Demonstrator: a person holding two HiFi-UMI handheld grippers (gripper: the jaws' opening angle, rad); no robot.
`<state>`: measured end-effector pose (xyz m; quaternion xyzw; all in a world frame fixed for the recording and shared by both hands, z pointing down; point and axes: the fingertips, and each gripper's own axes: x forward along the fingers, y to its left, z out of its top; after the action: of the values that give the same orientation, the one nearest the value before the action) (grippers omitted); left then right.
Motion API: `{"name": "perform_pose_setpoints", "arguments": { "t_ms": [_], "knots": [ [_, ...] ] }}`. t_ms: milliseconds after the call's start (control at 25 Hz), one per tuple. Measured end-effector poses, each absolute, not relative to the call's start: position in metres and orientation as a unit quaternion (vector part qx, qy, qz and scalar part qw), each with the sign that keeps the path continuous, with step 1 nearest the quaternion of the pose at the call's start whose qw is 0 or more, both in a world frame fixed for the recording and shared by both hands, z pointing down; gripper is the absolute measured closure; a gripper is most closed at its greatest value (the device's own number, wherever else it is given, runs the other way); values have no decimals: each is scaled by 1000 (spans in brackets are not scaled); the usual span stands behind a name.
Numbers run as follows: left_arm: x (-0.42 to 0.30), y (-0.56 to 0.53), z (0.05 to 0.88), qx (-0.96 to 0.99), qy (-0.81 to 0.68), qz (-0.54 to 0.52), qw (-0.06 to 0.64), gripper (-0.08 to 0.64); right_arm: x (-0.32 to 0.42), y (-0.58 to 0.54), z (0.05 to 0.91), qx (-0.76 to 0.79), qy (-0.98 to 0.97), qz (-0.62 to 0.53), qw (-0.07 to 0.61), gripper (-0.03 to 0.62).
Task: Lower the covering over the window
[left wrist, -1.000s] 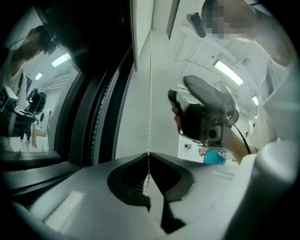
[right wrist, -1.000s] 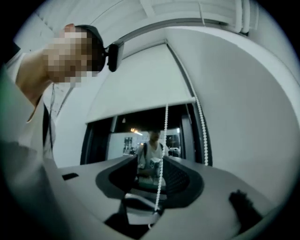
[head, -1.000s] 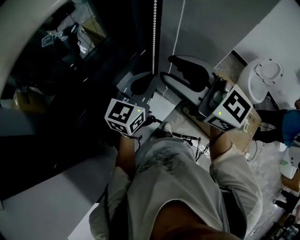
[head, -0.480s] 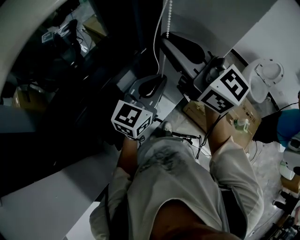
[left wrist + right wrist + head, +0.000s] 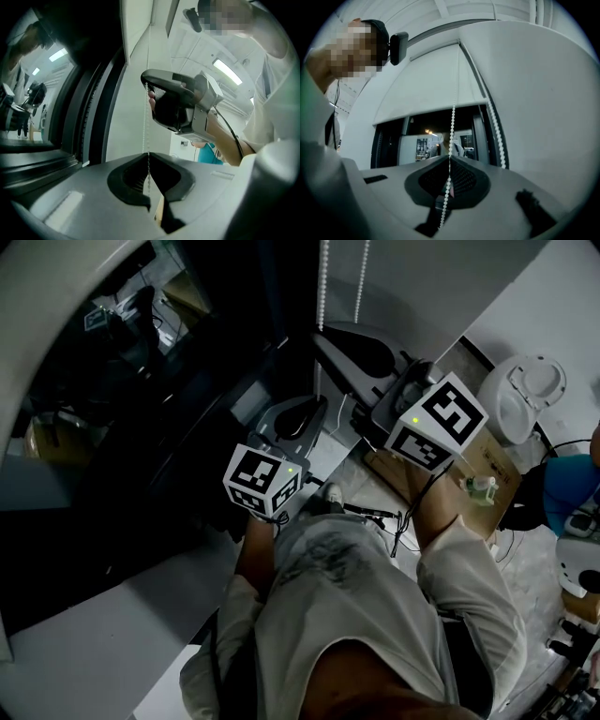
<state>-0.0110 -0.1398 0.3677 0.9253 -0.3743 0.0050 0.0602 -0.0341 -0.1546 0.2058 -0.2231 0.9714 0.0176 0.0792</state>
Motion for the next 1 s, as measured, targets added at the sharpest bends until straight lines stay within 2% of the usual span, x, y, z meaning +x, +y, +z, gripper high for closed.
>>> {"name": "perform_pose_setpoints", "arguments": {
  "t_ms": [1000],
  "knots": [
    [-7,-121,484,912,-366,78,167,540,-37,-157,325,-226,969,-99,13,574]
  ]
}}
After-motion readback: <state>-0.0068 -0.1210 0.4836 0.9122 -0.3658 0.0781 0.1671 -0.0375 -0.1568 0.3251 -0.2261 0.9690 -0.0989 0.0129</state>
